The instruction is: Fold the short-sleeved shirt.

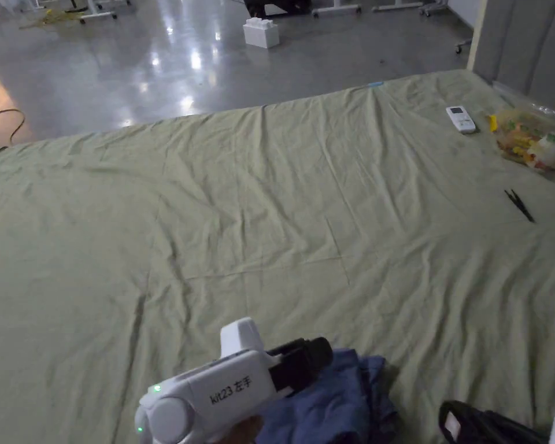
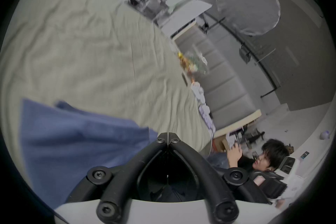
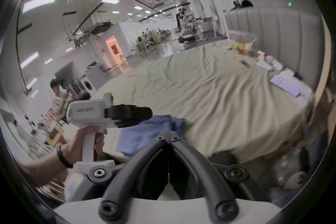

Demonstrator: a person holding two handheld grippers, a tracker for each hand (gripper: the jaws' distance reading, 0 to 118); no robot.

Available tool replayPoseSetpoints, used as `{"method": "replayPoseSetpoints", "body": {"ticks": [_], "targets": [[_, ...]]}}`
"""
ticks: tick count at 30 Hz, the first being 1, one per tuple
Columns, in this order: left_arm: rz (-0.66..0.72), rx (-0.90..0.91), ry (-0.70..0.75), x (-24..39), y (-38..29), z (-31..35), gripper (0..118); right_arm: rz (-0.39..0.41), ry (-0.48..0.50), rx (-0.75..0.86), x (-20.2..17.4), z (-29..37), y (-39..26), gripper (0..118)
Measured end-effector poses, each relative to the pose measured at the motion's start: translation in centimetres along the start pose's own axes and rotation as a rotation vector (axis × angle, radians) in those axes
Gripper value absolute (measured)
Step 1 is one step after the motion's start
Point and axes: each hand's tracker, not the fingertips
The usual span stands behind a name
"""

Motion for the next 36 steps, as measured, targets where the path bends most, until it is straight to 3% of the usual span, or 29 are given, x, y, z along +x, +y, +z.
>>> {"method": "replayPoseSetpoints", "body": {"ticks": [2, 6, 8, 10, 12, 14, 16, 18, 19, 20, 25, 28, 32, 34, 35, 36], "targets": [[0.008, 0.083, 0.01, -1.0, 0.9, 4.1, 0, -0.098, 0.11, -0.039, 0.1, -4.1, 0.6, 0], [0.019, 0.12, 0.009, -3.1, 0.6, 10.4, 0, -0.016, 0.057, -0.139, -1.4, -11.5, 1.3, 0], [-0.01, 0.095, 0.065, -4.5, 0.1, 12.3, 0, -0.034, 0.066, -0.197, -1.3, -15.0, 1.2, 0], [-0.003, 0.097, 0.166, -5.9, -0.7, 13.2, 0, 0.003, -0.038, -0.315, -1.1, -18.3, 0.1, 0], [0.053, 0.098, 0.15, -7.3, -1.2, 13.8, 0, 0.067, -0.175, -0.435, -0.1, -20.5, -1.9, 0], [0.106, 0.106, 0.117, -8.8, -1.6, 14.1, 4, 0.058, -0.18, -0.477, 1.3, -20.9, -4.2, 0], [0.12, 0.104, 0.109, -9.8, -1.7, 13.8, 35, -0.067, -0.136, -0.382, 2.4, -20.3, -4.6, 0], [0.153, 0.057, 0.101, -10.5, -1.4, 12.1, 83, -0.139, -0.133, -0.423, 2.8, -19.9, -4.0, 0], [0.178, 0.019, 0.095, -11.2, -1.4, 11.1, 97, -0.123, -0.131, -0.438, 3.0, -20.2, -3.7, 0], [0.202, -0.004, 0.089, -12.0, -1.6, 10.1, 101, -0.111, -0.126, -0.446, 3.0, -20.4, -3.7, 0], [0.257, -0.091, 0.039, -14.6, -1.7, 5.2, 101, -0.124, -0.113, -0.444, 3.2, -20.2, -3.6, 0], [0.367, -0.137, -0.075, -16.4, -1.6, 2.6, 101, -0.134, -0.11, -0.436, 3.2, -20.1, -3.7, 0], [0.348, -0.161, -0.093, -17.4, -1.1, 0.7, 98, -0.132, -0.099, -0.435, 3.6, -20.2, -3.7, 0], [0.387, -0.205, -0.073, -16.7, -0.8, -0.1, 83, -0.128, -0.093, -0.439, 3.5, -20.4, -3.6, 0], [0.336, -0.236, -0.007, -16.2, -0.7, -0.4, 69, -0.13, -0.093, -0.439, 3.4, -20.3, -3.5, 0], [0.257, -0.252, 0.039, -15.7, -0.6, -0.6, 42, -0.131, -0.095, -0.44, 3.3, -20.3, -3.4, 0]]}}
